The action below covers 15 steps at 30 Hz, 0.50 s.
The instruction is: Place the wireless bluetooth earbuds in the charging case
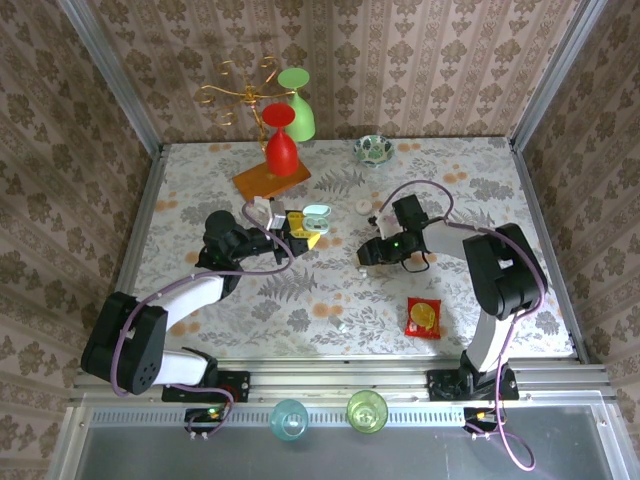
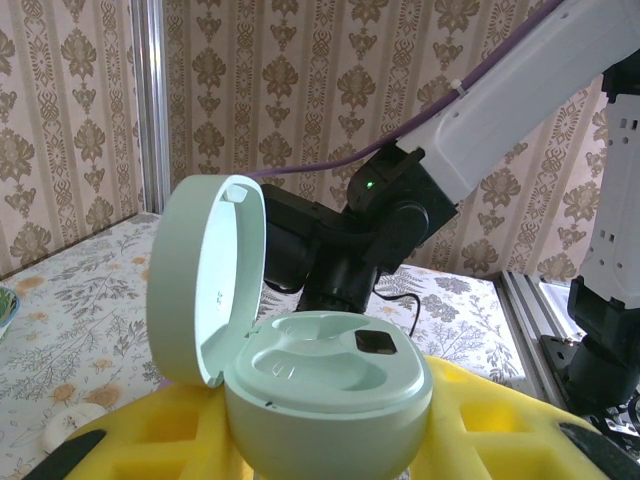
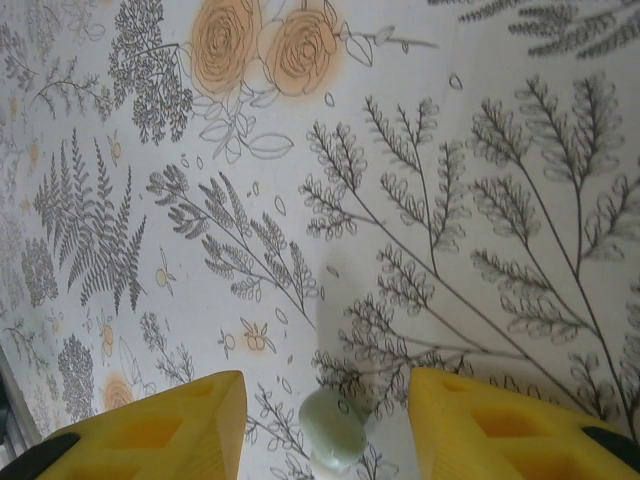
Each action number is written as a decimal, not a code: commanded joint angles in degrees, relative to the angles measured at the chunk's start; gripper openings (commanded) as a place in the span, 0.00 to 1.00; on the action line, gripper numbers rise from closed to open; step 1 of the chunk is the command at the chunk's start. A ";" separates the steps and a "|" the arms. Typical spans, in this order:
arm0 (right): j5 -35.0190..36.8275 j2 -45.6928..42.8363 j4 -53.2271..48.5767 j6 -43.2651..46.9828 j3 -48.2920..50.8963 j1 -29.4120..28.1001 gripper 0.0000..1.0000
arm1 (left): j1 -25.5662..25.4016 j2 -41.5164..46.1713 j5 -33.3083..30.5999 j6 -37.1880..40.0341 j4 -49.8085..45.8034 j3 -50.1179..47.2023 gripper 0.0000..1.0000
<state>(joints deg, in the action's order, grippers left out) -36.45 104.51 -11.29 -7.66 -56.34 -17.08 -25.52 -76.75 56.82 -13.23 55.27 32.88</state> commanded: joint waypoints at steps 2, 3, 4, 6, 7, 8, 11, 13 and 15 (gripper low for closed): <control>-2.31 1.73 -0.39 0.87 -1.41 -0.48 0.46 | -0.24 1.86 1.47 2.12 -1.89 2.09 0.23; -2.38 2.00 -0.49 0.87 -1.32 -0.52 0.46 | -0.28 1.87 1.50 2.40 -2.29 2.18 0.23; -2.70 2.26 -0.49 0.87 -1.01 -0.53 0.46 | -0.28 1.87 1.45 2.47 -2.45 2.27 0.23; -3.61 2.43 0.14 0.68 -0.03 -0.58 0.46 | -0.28 1.63 1.37 2.60 -2.38 2.35 0.23; -3.89 2.36 0.34 0.66 0.58 -0.57 0.46 | -0.23 1.52 1.37 2.45 -2.25 2.30 0.23; -4.42 2.19 0.57 0.54 1.18 -0.58 0.46 | -0.23 1.40 1.39 2.40 -2.19 2.27 0.23; -6.04 1.44 1.08 0.71 2.76 -0.64 0.45 | -0.28 0.97 1.40 2.25 -1.70 2.10 0.23; -6.71 0.97 1.26 1.06 3.63 -0.58 0.45 | -0.23 0.74 1.43 1.91 -1.09 2.09 0.23; -7.42 0.74 1.83 1.27 4.32 -0.56 0.44 | -0.29 0.54 1.37 1.73 -0.62 1.89 0.23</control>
<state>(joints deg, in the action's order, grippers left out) -40.34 105.65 -8.45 -7.22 -54.28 -17.04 -25.52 -76.23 57.01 -12.16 52.71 33.21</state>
